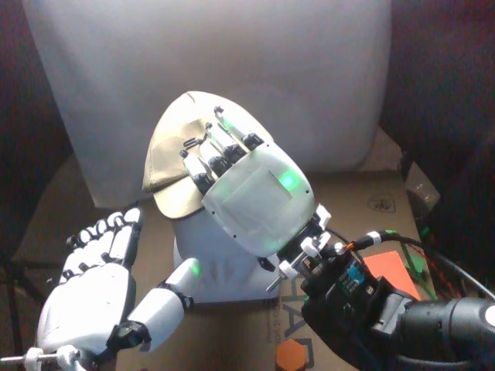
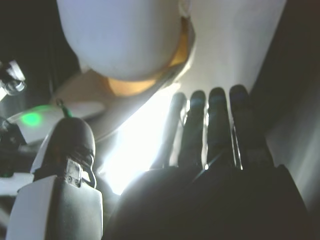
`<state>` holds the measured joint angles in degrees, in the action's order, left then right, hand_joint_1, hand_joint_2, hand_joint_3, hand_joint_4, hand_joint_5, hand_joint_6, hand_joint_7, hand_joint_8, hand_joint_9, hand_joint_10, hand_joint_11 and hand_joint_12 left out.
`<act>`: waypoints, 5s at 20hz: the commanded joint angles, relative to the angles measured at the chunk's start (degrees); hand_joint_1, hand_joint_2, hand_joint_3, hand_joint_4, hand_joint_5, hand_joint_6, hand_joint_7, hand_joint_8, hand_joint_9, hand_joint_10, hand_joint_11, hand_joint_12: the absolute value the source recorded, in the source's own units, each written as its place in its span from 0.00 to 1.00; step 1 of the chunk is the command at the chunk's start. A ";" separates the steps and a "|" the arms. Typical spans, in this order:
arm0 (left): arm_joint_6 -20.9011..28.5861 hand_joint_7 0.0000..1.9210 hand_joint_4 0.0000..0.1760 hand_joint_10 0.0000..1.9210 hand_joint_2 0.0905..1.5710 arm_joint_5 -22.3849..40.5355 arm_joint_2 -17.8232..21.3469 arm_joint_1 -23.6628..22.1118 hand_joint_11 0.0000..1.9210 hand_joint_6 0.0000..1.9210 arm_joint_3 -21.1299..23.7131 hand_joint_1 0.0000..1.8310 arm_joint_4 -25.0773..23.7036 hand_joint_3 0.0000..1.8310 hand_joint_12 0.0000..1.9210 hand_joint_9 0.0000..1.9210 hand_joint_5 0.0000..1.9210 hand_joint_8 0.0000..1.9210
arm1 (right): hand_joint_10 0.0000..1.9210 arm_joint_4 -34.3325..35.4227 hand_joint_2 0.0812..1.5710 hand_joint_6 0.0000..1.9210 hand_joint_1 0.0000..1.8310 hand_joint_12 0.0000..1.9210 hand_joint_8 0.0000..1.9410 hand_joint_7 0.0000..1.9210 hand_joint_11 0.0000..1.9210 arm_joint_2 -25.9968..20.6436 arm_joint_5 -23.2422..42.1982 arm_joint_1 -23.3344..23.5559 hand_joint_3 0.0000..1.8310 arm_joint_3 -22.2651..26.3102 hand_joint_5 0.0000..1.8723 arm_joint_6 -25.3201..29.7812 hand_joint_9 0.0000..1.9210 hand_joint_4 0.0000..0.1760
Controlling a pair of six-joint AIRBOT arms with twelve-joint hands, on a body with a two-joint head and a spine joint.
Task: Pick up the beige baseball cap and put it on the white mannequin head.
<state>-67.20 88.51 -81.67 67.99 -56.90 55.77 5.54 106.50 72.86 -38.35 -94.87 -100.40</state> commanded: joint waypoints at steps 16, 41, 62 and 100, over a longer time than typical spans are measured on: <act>0.79 0.00 0.00 0.00 0.72 7.55 0.40 0.68 0.00 0.00 0.78 0.00 -3.14 0.00 0.00 0.00 0.02 0.00 | 0.74 4.26 0.71 0.50 0.68 0.93 0.63 0.51 0.23 -0.17 1.92 -4.96 0.00 5.60 0.47 -1.43 0.35 0.00; 0.69 0.00 0.00 0.00 0.73 7.54 0.39 1.36 0.00 0.00 1.45 0.00 -1.86 0.00 0.00 0.00 0.02 0.00 | 0.71 10.64 0.74 0.60 0.65 0.94 0.65 0.46 0.20 -0.98 2.66 -6.97 0.00 10.30 0.43 -2.85 0.31 0.00; -6.51 0.00 0.00 0.00 0.73 7.54 1.86 -0.30 0.00 0.00 3.32 0.00 -2.82 0.00 0.00 0.00 0.02 0.00 | 0.00 8.09 0.66 0.00 0.35 0.40 0.00 0.13 0.00 -4.35 3.93 -12.02 0.00 16.94 0.13 -6.71 0.10 0.00; -37.18 0.77 1.00 1.00 0.73 -0.32 13.86 -23.90 0.87 1.00 19.78 0.65 15.39 0.00 1.00 0.81 0.70 1.00 | 1.00 60.84 0.81 1.00 0.55 1.00 1.00 0.79 1.00 -37.51 -26.63 3.73 0.01 53.12 0.70 -13.02 0.91 1.00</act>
